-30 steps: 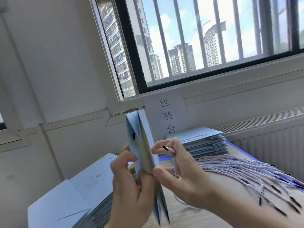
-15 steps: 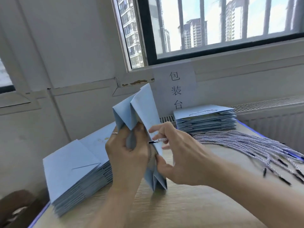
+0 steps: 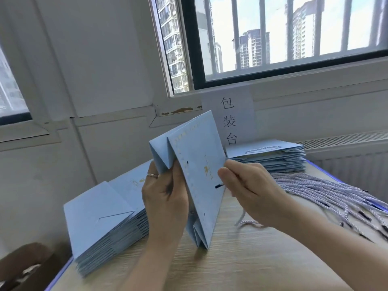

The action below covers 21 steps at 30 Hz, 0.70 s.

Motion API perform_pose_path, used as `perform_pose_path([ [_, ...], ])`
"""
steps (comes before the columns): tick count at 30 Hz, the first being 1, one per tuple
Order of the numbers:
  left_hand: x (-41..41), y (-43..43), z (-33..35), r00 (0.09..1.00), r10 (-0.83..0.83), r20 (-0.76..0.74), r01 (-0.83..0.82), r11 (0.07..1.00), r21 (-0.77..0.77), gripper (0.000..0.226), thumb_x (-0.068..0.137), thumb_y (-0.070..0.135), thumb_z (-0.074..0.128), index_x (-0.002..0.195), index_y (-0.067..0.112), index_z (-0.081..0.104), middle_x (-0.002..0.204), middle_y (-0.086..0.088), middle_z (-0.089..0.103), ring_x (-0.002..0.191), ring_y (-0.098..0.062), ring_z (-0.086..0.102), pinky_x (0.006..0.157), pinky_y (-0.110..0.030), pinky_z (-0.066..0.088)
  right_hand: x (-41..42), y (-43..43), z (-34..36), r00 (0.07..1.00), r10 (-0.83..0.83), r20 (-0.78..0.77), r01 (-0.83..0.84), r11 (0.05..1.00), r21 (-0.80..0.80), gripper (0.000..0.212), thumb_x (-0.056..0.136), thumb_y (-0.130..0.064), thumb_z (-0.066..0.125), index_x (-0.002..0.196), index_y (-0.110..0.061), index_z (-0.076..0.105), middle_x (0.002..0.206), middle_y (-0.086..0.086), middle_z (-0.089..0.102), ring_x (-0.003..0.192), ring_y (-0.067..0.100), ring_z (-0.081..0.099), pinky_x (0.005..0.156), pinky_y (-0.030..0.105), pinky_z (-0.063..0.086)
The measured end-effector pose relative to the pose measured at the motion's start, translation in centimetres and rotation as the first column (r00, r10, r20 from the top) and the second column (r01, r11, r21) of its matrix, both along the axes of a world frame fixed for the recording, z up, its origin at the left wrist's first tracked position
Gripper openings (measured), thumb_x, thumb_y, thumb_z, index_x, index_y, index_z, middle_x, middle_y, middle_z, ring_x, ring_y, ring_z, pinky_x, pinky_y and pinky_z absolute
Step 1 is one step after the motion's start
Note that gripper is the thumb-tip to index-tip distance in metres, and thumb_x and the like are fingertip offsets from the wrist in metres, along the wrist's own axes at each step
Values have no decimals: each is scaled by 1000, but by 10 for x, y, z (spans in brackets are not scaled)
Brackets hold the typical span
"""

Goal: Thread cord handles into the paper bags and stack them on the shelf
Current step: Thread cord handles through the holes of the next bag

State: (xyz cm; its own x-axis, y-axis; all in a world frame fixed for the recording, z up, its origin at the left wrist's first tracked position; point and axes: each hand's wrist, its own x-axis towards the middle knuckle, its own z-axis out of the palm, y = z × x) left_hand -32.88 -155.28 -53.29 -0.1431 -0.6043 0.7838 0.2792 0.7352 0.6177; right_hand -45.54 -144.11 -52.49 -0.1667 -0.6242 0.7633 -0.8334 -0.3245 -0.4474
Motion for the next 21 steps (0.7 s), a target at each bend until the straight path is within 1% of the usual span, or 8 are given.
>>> perform_pose_path([
  [6, -2, 2, 1, 998, -43, 41, 45, 998, -51, 36, 92, 49, 49, 75, 32, 75, 89, -3, 67, 98, -14, 56, 72, -14, 45, -2, 3, 12, 999, -37, 31, 40, 994, -106, 31, 99, -47, 50, 75, -29, 57, 52, -11, 42, 43, 7, 31, 45, 13, 24],
  [8, -3, 3, 2, 998, -42, 44, 45, 998, -54, 33, 91, 51, 50, 78, 35, 76, 90, -5, 66, 93, -7, 56, 69, -10, 43, -1, 3, 18, 997, -33, 69, 42, 989, -145, 32, 97, -47, 55, 79, -23, 65, 50, -17, 46, 42, 6, 36, 46, 11, 26],
  [11, -5, 2, 2, 998, -66, 6, 66, 997, -32, 32, 88, 52, 54, 81, 30, 76, 90, 10, 64, 89, -8, 59, 67, -14, 45, -1, 2, 34, 996, -68, 60, 77, 980, -181, 35, 90, -45, 57, 82, -14, 72, 49, -15, 48, 45, 7, 39, 49, 10, 29],
  [12, -6, 2, 3, 997, -73, -7, 73, 997, -35, 32, 88, 54, 56, 82, 30, 76, 93, 12, 63, 91, -9, 59, 68, -13, 45, -2, 1, 38, 995, -74, 65, 84, 979, -183, 35, 89, -46, 58, 82, -15, 73, 50, -10, 51, 45, 8, 40, 49, 13, 31],
  [14, -5, 3, 4, 996, -88, -12, 88, 996, -34, 36, 85, 65, 57, 81, 35, 77, 96, 1, 65, 90, -10, 58, 68, -10, 44, -4, -3, 43, 990, -60, 131, 82, 982, -169, 26, 87, -46, 62, 82, -22, 71, 58, 4, 61, 48, 18, 46, 49, 25, 40],
  [16, -4, 2, 3, 994, -106, -3, 106, 994, -13, 38, 82, 71, 57, 83, 39, 77, 97, -11, 64, 91, -14, 58, 68, -10, 44, -3, -7, 39, 980, -34, 198, 70, 982, -175, 13, 88, -37, 68, 80, -26, 67, 62, 11, 62, 50, 20, 46, 51, 25, 40],
  [18, -3, 2, 2, 991, -133, -11, 133, 991, 21, 30, 82, 63, 60, 86, 40, 78, 101, -13, 64, 96, -16, 60, 71, -12, 46, 1, -10, 29, 963, 23, 270, 27, 984, -179, 12, 89, -27, 71, 79, -28, 65, 58, 3, 58, 49, 9, 41, 51, 17, 36],
  [21, -4, 2, 1, 991, -136, -1, 136, 989, 55, 28, 90, 51, 62, 84, 30, 79, 106, -13, 65, 100, -11, 59, 73, -10, 46, 10, -9, 17, 945, 88, 315, -35, 985, -168, 14, 89, -25, 70, 77, -30, 64, 55, -10, 50, 50, 6, 36, 51, 16, 33],
])
